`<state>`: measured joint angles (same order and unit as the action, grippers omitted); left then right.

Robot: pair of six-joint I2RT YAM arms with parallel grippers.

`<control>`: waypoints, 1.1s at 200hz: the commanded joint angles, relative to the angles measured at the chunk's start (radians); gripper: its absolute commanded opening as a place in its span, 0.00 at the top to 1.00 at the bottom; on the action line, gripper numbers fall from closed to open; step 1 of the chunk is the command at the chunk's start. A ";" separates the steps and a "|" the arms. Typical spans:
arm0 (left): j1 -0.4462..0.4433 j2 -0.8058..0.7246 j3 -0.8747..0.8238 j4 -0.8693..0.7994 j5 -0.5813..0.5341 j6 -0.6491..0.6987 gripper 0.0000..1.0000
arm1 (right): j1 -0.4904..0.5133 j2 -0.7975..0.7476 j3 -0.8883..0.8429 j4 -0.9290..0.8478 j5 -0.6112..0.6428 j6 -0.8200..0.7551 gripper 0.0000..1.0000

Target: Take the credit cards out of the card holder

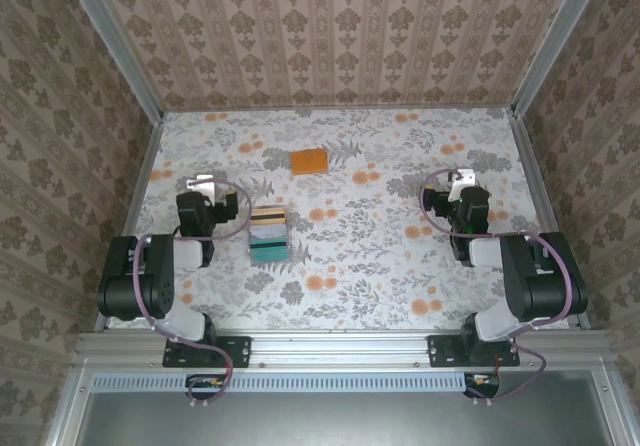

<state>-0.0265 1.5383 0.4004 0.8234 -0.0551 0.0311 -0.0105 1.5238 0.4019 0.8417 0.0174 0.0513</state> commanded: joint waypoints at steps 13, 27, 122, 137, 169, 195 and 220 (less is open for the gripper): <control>0.003 -0.003 0.006 0.028 0.008 0.016 0.00 | 0.001 0.003 0.010 0.005 -0.008 -0.007 0.00; 0.002 -0.004 0.006 0.028 0.008 0.016 0.00 | 0.001 0.003 0.009 0.005 -0.008 -0.007 0.00; 0.007 -0.004 0.008 0.020 0.018 0.012 0.00 | 0.000 0.005 0.009 0.005 -0.007 -0.007 0.00; 0.008 -0.004 0.008 0.023 0.020 0.012 0.00 | 0.001 0.004 0.009 0.003 -0.007 -0.007 0.00; 0.008 -0.025 0.011 0.012 0.004 0.008 0.00 | 0.001 -0.008 0.005 0.005 -0.013 -0.008 0.00; 0.007 -0.172 0.098 -0.259 -0.067 -0.018 0.00 | 0.003 -0.122 0.046 -0.167 0.021 0.008 0.00; 0.012 -0.282 0.260 -0.595 -0.147 -0.099 0.00 | 0.003 -0.265 0.115 -0.397 0.090 0.067 0.01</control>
<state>-0.0250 1.3617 0.4973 0.5377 -0.1101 0.0151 -0.0105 1.3888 0.4282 0.6540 0.0326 0.0586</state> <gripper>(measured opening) 0.999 0.995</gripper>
